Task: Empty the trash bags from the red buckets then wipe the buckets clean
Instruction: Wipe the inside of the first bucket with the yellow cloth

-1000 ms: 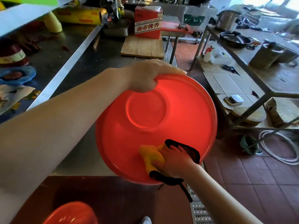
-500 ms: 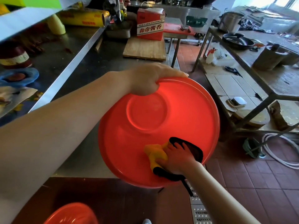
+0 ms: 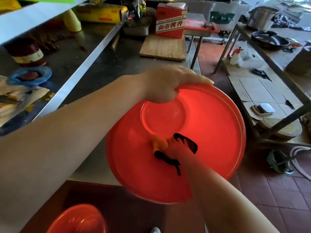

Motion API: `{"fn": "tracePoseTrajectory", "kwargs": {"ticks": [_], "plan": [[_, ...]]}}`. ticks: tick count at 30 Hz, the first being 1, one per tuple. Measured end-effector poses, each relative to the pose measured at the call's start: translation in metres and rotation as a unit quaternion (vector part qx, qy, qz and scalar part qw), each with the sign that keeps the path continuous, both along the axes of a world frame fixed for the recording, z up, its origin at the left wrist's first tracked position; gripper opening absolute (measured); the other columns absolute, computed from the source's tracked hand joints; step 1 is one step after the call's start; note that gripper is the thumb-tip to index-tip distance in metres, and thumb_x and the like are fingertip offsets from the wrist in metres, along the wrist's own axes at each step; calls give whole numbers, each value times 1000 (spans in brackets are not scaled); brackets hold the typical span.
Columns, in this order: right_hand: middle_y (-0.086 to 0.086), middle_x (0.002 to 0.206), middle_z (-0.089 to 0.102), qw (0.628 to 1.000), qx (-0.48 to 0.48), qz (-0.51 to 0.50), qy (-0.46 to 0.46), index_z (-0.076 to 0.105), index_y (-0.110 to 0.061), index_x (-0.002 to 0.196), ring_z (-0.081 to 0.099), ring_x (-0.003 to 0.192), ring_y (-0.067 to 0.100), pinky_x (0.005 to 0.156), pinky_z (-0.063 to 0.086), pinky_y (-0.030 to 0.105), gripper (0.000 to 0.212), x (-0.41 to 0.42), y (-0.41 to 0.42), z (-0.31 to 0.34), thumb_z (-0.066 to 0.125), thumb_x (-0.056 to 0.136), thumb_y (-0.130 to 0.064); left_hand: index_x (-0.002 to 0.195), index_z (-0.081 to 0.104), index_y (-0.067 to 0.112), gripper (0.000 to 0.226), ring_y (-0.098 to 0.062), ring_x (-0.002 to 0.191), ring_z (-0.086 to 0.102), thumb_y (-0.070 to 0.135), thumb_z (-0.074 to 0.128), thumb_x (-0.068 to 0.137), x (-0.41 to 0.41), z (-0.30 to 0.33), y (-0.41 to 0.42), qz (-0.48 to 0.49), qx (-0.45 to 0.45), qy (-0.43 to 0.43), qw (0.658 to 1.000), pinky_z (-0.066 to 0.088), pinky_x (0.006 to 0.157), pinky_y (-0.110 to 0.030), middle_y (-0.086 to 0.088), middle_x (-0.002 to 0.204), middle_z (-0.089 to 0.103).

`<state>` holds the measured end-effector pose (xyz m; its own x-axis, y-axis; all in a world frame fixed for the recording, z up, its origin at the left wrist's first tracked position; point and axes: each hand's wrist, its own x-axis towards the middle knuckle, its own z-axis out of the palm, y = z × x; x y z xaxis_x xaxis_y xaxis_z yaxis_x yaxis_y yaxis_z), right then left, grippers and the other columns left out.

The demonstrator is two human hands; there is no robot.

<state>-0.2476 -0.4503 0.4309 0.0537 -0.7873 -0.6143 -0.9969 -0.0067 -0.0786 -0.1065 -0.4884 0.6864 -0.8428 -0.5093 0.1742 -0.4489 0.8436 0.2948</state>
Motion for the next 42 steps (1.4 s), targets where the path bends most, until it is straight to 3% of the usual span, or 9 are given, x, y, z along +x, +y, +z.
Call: {"fn": "tracePoseTrajectory", "kwargs": {"ticks": [8,12,14,16,20,26,30,36,42], "plan": [[11,153,38,999,17,25,41,36,-16,149,28,143,33,118,18,51,74,9,-28,4,25,94,-65,141,38,26,67,-13,120,53,2,55,81,21,-2,-11,72,-11,32,997,43,101,-46,6,130,55],[10,154,38,997,53,7,56,33,-17,152,33,141,32,115,26,45,76,11,-35,9,25,95,-66,119,50,13,37,-27,100,57,10,58,83,16,-5,-16,120,-213,5,970,42,95,-49,-3,110,58],[9,152,40,997,55,-4,51,35,-18,151,36,139,32,114,29,44,77,11,-37,6,26,94,-68,119,55,13,33,-30,104,58,14,59,86,7,-4,-14,127,-260,-2,957,43,94,-51,-5,112,59],[10,150,43,998,54,-8,44,40,-17,149,38,137,32,114,29,45,77,8,-37,1,27,93,-68,130,54,22,40,-29,118,52,28,59,91,0,0,-10,112,-229,-5,967,39,99,-51,-3,123,56],[9,140,54,998,57,-29,20,49,-17,141,49,129,31,110,37,45,73,5,-37,-6,31,91,-67,155,17,40,71,-22,142,28,43,52,94,-2,-2,-3,101,-139,-85,981,22,114,-50,2,148,37],[11,146,47,998,30,-62,-14,46,-16,144,41,134,34,112,33,43,77,3,-31,-5,27,93,-70,124,49,15,37,-17,113,52,17,55,88,6,-8,-5,123,-59,75,988,47,93,-49,1,122,55],[11,140,52,995,5,-73,-60,50,-18,140,47,127,32,104,39,42,74,-1,-22,-4,28,92,-69,124,57,21,36,-9,111,57,18,63,89,3,-6,1,124,3,116,985,46,94,-36,6,120,64],[10,149,44,994,14,-40,-100,36,-20,149,46,131,31,105,38,41,67,-12,10,13,28,97,-61,130,61,32,45,2,112,59,20,71,88,-12,-4,8,102,64,134,984,42,97,-19,14,124,65],[10,147,47,994,-19,15,-109,40,-26,147,49,130,32,107,38,42,66,-22,56,40,31,96,-66,131,60,34,44,3,113,58,23,70,90,-1,-2,4,106,74,133,983,43,101,-21,15,125,64]]}}
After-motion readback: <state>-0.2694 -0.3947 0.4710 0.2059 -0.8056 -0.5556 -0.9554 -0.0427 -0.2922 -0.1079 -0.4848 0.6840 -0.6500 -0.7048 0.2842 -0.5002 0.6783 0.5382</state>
